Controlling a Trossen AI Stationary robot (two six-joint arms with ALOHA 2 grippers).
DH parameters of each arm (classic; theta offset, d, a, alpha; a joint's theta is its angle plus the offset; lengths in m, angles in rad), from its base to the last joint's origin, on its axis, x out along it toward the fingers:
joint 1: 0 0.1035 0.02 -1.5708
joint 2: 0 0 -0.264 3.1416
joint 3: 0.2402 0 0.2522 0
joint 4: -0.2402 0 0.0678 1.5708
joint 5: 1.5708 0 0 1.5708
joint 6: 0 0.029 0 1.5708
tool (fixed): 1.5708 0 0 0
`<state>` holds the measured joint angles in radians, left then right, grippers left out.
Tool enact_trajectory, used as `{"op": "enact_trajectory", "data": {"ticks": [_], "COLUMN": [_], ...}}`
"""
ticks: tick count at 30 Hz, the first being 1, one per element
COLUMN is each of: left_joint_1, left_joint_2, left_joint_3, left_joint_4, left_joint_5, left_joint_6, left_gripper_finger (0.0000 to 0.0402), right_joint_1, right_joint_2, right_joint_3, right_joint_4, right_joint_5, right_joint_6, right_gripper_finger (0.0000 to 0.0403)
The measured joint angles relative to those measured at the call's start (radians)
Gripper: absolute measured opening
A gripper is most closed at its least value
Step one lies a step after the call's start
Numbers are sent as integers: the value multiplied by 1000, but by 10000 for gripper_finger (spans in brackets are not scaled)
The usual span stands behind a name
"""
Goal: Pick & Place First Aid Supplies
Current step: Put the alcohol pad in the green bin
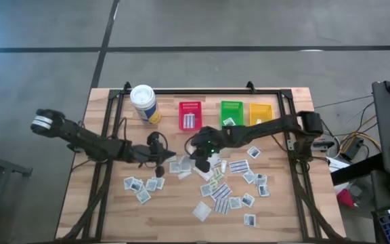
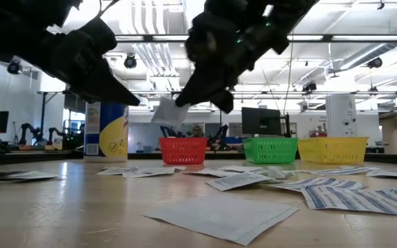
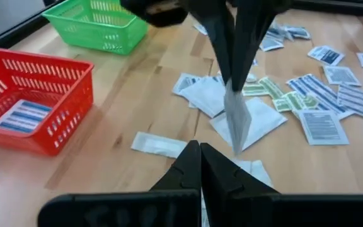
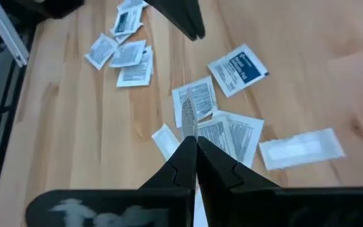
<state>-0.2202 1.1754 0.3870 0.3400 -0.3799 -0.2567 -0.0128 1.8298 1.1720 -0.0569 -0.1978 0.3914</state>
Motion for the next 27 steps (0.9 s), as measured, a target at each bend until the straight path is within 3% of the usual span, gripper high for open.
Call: {"op": "enact_trajectory", "data": {"ticks": [14,22,27], "left_joint_1": [134,268,381], "left_joint_2": [-13,-10,-10], "left_joint_3": [0,0,0], "left_joint_4": [-19,-20,-20], "left_joint_5": [137,246,313], "left_joint_6": [62,135,201], "left_gripper_finger": [0,0,0], "right_joint_1": [-58,-166,-278], "right_joint_2": [-362,-522,-552], "right_joint_3": [-329,-469,-525], "right_joint_4": [17,72,100], "right_joint_5": [293,454,462], "right_joint_6": [52,53,52], "right_gripper_finger": [8,8,8]}}
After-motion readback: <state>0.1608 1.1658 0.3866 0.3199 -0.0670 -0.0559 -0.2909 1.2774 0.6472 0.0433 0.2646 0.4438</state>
